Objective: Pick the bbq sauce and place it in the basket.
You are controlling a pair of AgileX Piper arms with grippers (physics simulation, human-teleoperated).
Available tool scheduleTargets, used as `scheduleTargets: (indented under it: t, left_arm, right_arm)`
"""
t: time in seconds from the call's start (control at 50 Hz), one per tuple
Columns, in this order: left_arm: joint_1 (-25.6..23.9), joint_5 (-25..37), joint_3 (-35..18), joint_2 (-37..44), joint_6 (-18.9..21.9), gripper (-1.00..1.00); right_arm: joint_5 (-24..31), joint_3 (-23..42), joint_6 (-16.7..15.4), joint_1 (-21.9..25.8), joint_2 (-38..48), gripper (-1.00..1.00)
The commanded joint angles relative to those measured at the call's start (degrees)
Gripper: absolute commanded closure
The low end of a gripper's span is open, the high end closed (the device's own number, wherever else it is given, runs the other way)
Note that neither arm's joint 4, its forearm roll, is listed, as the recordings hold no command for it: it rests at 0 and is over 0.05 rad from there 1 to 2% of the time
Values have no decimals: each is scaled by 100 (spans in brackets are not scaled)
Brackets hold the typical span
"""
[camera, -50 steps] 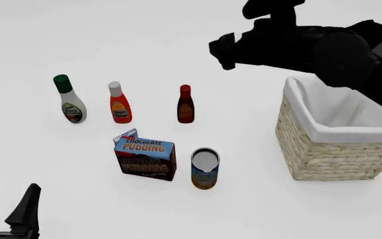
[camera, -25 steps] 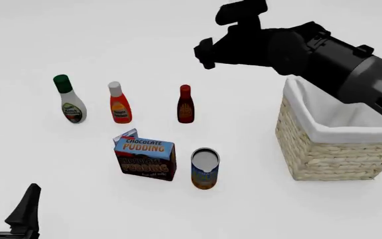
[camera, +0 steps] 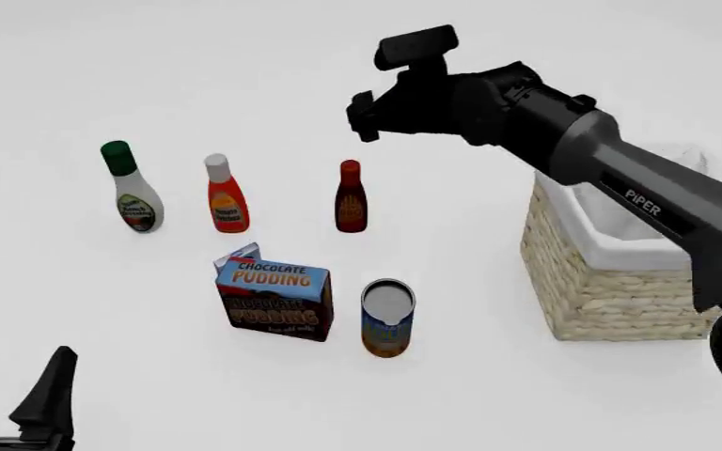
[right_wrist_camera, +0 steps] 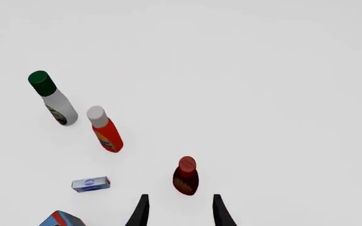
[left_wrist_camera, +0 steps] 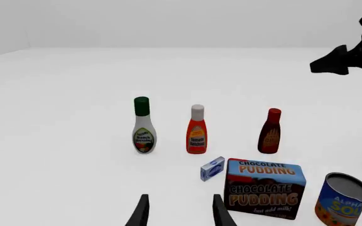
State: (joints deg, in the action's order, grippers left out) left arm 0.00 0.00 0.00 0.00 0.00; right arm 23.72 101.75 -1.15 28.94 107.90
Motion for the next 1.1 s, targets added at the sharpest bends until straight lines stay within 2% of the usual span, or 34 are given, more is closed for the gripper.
scheduleTargets:
  t: [0.02, 0.24, 0.5, 0.82, 1.1]
  left_arm:
    - [0, 0, 0, 0, 0, -100]
    - [0, 0, 0, 0, 0, -100]
    - [0, 0, 0, 0, 0, -100]
    - [0, 0, 0, 0, 0, -100]
    - [0, 0, 0, 0, 0, -100]
  right_arm:
    - [44, 506, 80, 24, 590, -100]
    - [148, 1017, 83, 61, 1111, -100]
    - [162, 1199, 62, 75, 1389, -100]
    - [242, 1489, -86, -48, 1772, -100]
    - [470, 2097, -190, -110, 2244, -100]
